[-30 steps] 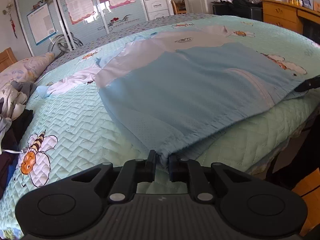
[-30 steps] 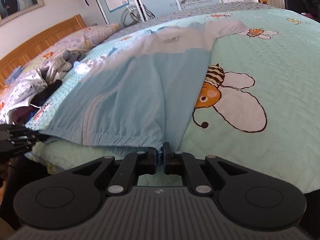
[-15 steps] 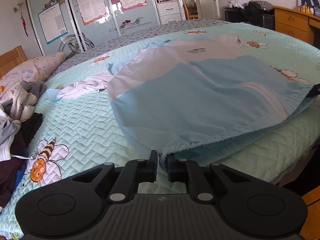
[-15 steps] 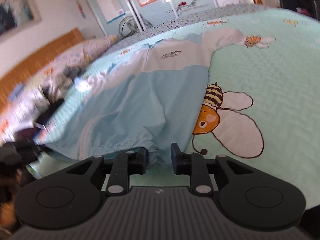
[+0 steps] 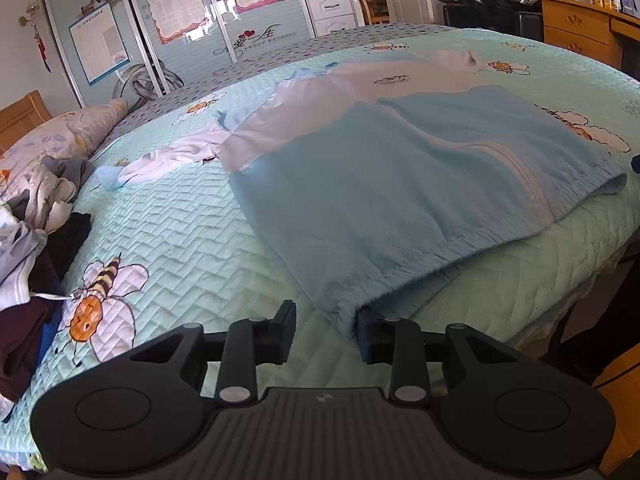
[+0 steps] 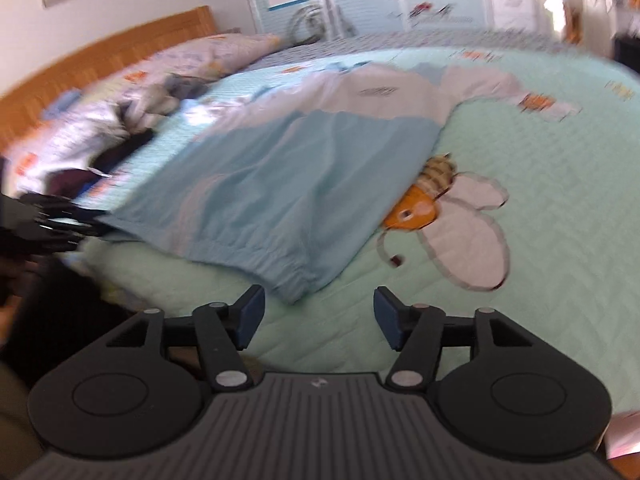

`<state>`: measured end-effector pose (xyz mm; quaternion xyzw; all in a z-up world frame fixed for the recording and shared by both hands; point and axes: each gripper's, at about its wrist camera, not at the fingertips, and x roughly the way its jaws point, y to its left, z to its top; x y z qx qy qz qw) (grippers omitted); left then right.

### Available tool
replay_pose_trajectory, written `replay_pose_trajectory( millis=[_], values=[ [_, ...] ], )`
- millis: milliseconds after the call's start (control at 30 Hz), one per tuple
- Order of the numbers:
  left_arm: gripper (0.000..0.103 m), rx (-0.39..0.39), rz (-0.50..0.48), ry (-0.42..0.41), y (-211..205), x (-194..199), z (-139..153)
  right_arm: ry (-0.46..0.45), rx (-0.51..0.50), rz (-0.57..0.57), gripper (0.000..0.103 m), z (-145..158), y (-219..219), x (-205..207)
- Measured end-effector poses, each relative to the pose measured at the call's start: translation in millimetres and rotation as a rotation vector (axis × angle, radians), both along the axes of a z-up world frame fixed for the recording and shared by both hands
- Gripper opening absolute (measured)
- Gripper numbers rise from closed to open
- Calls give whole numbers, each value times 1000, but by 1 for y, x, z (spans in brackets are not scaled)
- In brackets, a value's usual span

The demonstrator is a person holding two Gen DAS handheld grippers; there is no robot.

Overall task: Fold clothes
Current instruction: 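Release the hem and withdraw the right gripper from the spread garment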

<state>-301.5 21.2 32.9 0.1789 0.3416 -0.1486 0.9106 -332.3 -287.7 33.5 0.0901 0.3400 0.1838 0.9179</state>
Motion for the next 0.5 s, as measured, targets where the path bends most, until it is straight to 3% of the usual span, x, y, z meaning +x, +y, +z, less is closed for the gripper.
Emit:
replay_pose_trajectory(
  millis=[133,333,400,500],
  values=[
    [47,-44,25,14,14,-3,3,-22,85,-11,70,8,-13,-5],
    [47,-97,-10,61,22,-4,3,-33,150,-119,73,9,-23,7],
    [47,-171,27,64,33,-2,7,-19,216,-170,74,4,-30,12],
    [48,-319,115,77,58,4,14,16,433,-255,74,-9,-52,16]
  ],
)
